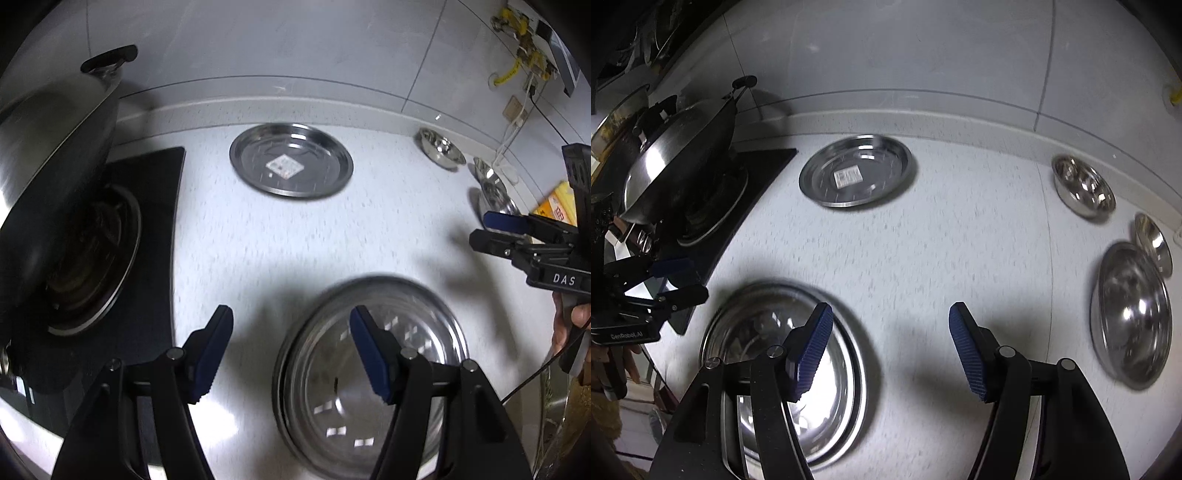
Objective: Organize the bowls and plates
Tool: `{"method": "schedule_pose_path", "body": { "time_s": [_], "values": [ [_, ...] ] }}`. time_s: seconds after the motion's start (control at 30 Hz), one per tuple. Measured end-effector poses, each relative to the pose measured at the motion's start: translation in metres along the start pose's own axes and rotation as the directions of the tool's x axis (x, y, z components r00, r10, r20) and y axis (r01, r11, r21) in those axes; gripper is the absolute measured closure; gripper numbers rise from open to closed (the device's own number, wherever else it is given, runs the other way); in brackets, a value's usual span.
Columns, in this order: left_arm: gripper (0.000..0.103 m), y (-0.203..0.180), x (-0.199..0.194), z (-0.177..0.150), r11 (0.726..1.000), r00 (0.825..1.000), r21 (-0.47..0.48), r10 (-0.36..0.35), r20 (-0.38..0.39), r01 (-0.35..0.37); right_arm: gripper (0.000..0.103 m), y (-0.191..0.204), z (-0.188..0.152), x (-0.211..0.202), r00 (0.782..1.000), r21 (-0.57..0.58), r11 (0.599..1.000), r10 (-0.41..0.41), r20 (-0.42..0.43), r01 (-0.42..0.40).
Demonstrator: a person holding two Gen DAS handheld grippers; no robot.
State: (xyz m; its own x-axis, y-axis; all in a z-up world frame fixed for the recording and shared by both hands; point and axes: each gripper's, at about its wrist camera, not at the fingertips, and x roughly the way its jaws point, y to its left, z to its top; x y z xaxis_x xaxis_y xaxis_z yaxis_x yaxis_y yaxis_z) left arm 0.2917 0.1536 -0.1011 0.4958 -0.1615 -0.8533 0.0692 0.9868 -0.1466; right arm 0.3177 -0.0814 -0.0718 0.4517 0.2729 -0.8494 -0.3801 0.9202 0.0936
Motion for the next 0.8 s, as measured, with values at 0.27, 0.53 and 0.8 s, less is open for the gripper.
{"method": "schedule_pose_path", "body": {
  "time_s": [0.27,0.53,0.8],
  "values": [
    [0.039,0.031,0.056,0.074,0.993,1.000,-0.118,0.019,-0.021,-0.021,0.040,-0.021,0.057,0.044,0.998,0.040,0.998,0.057,-0.026,-0.056],
    [0.039,0.056,0.114,0.130,0.974,0.998,-0.226,0.008,-0.066,-0.022,0.040,-0.038,0.099,0.107,0.985,0.154,0.978,0.155,-0.076,-0.142],
    [0.039,0.075,0.155,0.150,0.953,0.994,-0.301,-0.024,-0.104,-0.009,0.040,-0.054,0.114,0.158,0.959,0.267,0.933,0.271,-0.084,-0.240]
  ]
}}
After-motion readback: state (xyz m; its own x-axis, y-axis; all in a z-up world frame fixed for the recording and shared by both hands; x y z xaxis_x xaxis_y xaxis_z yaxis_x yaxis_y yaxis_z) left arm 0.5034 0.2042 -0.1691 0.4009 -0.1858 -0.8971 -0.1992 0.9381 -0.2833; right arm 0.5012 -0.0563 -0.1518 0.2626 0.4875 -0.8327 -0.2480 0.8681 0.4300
